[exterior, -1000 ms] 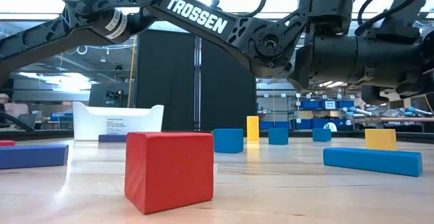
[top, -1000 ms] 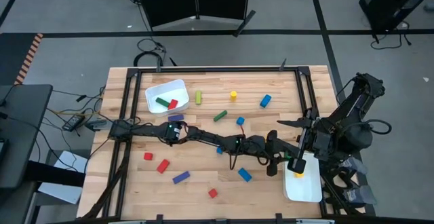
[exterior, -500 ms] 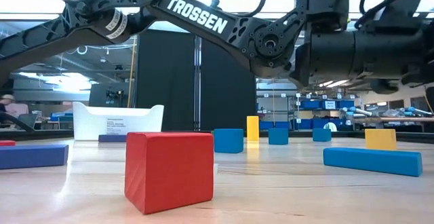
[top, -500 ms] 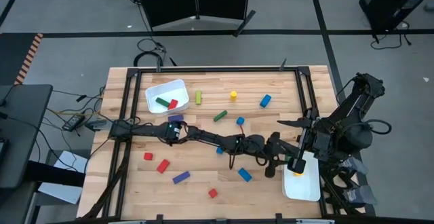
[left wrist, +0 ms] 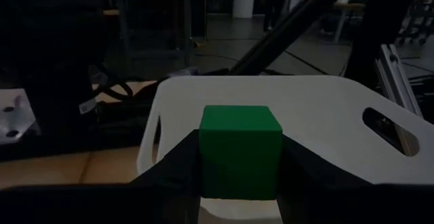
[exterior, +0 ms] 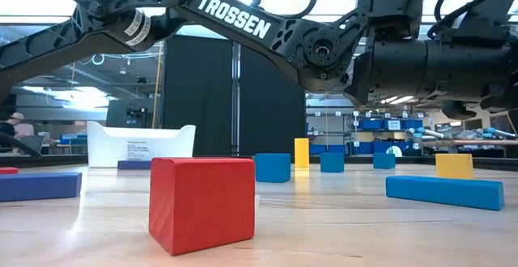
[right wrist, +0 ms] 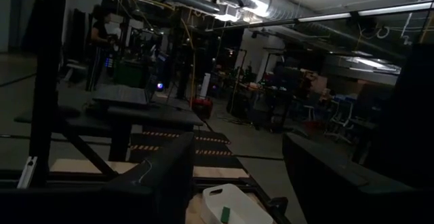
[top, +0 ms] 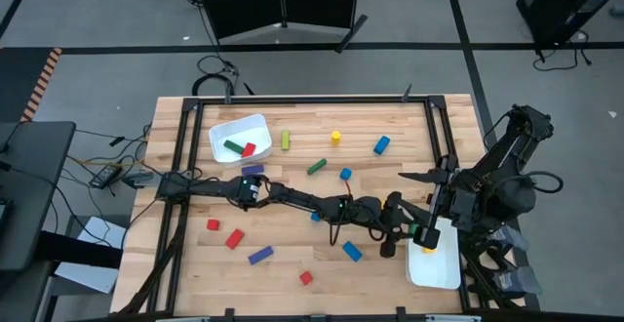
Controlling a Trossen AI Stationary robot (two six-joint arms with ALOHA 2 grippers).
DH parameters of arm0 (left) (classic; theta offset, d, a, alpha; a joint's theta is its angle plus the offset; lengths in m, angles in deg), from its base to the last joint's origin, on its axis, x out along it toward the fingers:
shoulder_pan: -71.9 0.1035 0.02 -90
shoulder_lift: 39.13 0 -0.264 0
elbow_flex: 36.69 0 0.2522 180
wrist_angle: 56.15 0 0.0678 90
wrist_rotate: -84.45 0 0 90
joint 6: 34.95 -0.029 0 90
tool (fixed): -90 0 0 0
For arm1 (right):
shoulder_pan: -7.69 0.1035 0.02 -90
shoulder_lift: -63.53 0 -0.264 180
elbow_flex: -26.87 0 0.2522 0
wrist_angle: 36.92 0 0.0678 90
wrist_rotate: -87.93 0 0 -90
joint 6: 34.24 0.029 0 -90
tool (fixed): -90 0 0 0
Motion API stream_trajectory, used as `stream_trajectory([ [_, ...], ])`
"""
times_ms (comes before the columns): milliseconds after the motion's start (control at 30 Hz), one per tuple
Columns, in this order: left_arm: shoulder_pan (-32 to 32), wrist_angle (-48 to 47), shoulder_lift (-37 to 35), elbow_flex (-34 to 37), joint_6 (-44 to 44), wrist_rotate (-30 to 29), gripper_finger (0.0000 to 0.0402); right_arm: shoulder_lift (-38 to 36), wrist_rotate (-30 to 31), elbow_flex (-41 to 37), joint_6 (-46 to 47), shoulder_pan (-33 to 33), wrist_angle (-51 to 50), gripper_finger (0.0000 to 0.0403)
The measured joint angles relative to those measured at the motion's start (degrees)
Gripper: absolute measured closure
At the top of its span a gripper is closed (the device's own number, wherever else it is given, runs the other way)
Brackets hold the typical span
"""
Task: Sort blocks by size
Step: Put the small green block into the bottom white bin, then put the large blue block into the top white bin
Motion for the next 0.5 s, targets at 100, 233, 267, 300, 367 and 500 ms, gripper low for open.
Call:
stream_trajectory([
  [100, 0.06, -0.45, 0.0, 0.0, 0.05, 0.0, 0.0249, 0.0, 0.0, 0.0, 0.0, 0.0, -0.02, 0.0167],
  [233, 0.09, 0.18, 0.0, 0.0, -0.1, 0.02, 0.0226, 0.0, 0.0, 0.0, 0.02, 0.0, -0.02, 0.0167],
  [267, 0.13, 0.25, 0.0, 0.0, -0.21, 0.2, 0.0223, 0.0, 0.0, 0.0, 0.02, 0.0, -0.02, 0.0167],
  [300, 0.13, 0.31, 0.0, 0.0, -0.23, 0.71, 0.0222, 0.0, 0.01, 0.0, 0.02, 0.0, -0.02, 0.0167],
  [367, 0.12, 0.3, 0.0, 0.0, -0.26, 1.76, 0.022, 0.0, 0.01, 0.0, 0.02, 0.0, -0.02, 0.0167],
  [500, 0.09, 0.43, 0.0, 0.0, -0.28, 2.04, 0.0217, 0.0, 0.0, 0.0, 0.02, 0.0, -0.02, 0.0167],
])
